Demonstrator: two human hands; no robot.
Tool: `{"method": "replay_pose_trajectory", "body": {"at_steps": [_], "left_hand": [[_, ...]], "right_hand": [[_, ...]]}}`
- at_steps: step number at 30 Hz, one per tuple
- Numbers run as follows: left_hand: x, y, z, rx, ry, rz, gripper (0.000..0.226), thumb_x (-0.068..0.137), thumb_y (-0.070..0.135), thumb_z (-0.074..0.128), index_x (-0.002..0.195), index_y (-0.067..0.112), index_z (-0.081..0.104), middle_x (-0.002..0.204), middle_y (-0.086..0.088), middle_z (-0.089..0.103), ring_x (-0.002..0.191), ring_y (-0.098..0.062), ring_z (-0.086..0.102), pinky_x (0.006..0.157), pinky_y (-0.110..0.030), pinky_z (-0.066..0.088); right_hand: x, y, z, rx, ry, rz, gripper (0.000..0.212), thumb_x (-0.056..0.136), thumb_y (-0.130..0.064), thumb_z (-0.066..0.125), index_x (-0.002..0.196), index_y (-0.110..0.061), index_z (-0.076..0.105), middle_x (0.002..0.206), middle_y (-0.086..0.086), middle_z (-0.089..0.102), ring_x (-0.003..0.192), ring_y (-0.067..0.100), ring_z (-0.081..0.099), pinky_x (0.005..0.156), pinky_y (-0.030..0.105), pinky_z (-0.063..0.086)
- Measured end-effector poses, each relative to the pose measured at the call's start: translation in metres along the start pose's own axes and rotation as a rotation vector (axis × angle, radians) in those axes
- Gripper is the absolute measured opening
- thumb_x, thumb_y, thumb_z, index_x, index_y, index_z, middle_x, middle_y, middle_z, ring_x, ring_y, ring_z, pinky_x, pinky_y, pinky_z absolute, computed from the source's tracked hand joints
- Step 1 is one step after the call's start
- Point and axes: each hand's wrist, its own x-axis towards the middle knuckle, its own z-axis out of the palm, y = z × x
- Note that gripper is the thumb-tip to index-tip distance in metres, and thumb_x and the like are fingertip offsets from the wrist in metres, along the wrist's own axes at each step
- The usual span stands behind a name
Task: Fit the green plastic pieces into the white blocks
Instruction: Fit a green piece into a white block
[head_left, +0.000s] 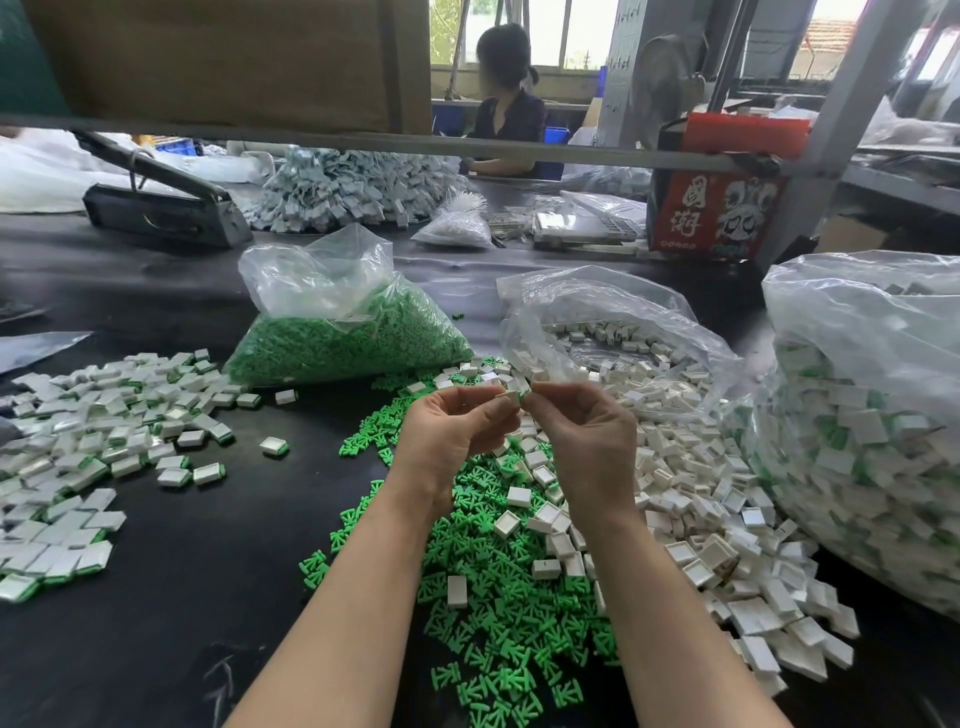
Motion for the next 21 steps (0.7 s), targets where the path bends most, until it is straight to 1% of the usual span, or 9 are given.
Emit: {"method": "replay_pose_trajectory", "body": {"at_steps": [3, 6, 9, 12, 14, 16, 19, 21], "left_hand": [[0.000, 0.000, -0.002, 0.048, 0.002, 0.041, 0.039, 0.062, 0.024, 0.085, 0.095, 0.007, 0.074, 0.089, -0.016, 0.076, 0.080, -0.024, 0.074, 0.065, -0.025, 0.057], [0.000, 0.000, -0.001, 0.088, 0.001, 0.081, 0.034, 0.062, 0.025, 0.084, 0.090, 0.009, 0.075, 0.088, -0.016, 0.076, 0.078, -0.025, 0.074, 0.066, -0.026, 0.058], [-0.001, 0.000, -0.001, 0.114, -0.006, 0.113, 0.029, 0.062, 0.025, 0.084, 0.086, 0.010, 0.076, 0.085, -0.016, 0.075, 0.076, -0.025, 0.074, 0.065, -0.026, 0.058], [-0.002, 0.001, -0.003, 0.145, -0.018, 0.139, 0.027, 0.064, 0.024, 0.083, 0.086, 0.011, 0.076, 0.084, -0.015, 0.075, 0.077, -0.025, 0.073, 0.073, -0.033, 0.060], [-0.002, 0.001, -0.004, 0.165, -0.017, 0.153, 0.024, 0.065, 0.023, 0.082, 0.085, 0.011, 0.076, 0.083, -0.014, 0.075, 0.076, -0.025, 0.073, 0.078, -0.040, 0.058], [-0.002, 0.002, -0.003, 0.198, -0.012, 0.172, 0.027, 0.065, 0.023, 0.082, 0.087, 0.008, 0.075, 0.081, -0.014, 0.075, 0.075, -0.025, 0.073, 0.081, -0.044, 0.057], [-0.002, 0.002, -0.003, 0.224, -0.013, 0.187, 0.032, 0.066, 0.023, 0.081, 0.091, 0.004, 0.073, 0.082, -0.014, 0.075, 0.078, -0.027, 0.073, 0.082, -0.046, 0.057], [-0.002, 0.003, -0.002, 0.229, -0.012, 0.183, 0.033, 0.067, 0.022, 0.080, 0.092, 0.003, 0.072, 0.084, -0.013, 0.075, 0.080, -0.027, 0.073, 0.081, -0.044, 0.057]], "right_hand": [[0.002, -0.001, -0.001, -0.005, -0.015, 0.004, 0.017, 0.079, 0.000, 0.076, 0.095, 0.003, 0.072, 0.087, 0.010, 0.075, 0.082, 0.018, 0.073, 0.079, 0.025, 0.057], [0.003, -0.003, -0.004, 0.008, -0.036, 0.004, 0.015, 0.078, 0.002, 0.076, 0.093, 0.003, 0.072, 0.083, 0.009, 0.075, 0.077, 0.015, 0.072, 0.075, 0.022, 0.057], [0.002, -0.005, -0.007, 0.017, -0.060, 0.000, 0.015, 0.077, 0.002, 0.076, 0.091, 0.002, 0.072, 0.084, 0.010, 0.075, 0.078, 0.017, 0.072, 0.075, 0.024, 0.058], [0.001, -0.006, -0.008, 0.002, -0.087, -0.006, 0.016, 0.076, 0.001, 0.077, 0.091, 0.002, 0.072, 0.084, 0.011, 0.075, 0.079, 0.020, 0.073, 0.077, 0.026, 0.058], [0.002, -0.006, -0.009, -0.001, -0.104, -0.005, 0.017, 0.076, 0.000, 0.078, 0.092, 0.002, 0.072, 0.085, 0.012, 0.075, 0.079, 0.020, 0.073, 0.077, 0.026, 0.058], [0.003, -0.004, -0.010, -0.013, -0.124, 0.003, 0.020, 0.077, -0.003, 0.078, 0.096, 0.001, 0.071, 0.088, 0.011, 0.075, 0.082, 0.019, 0.073, 0.077, 0.024, 0.057], [0.005, 0.000, -0.011, -0.111, -0.142, 0.032, 0.023, 0.080, -0.011, 0.077, 0.101, -0.004, 0.071, 0.090, 0.007, 0.075, 0.084, 0.016, 0.072, 0.074, 0.022, 0.056], [0.006, 0.003, -0.012, -0.183, -0.174, 0.034, 0.014, 0.084, -0.014, 0.074, 0.095, -0.006, 0.073, 0.083, 0.005, 0.075, 0.078, 0.015, 0.072, 0.070, 0.021, 0.055]]}}
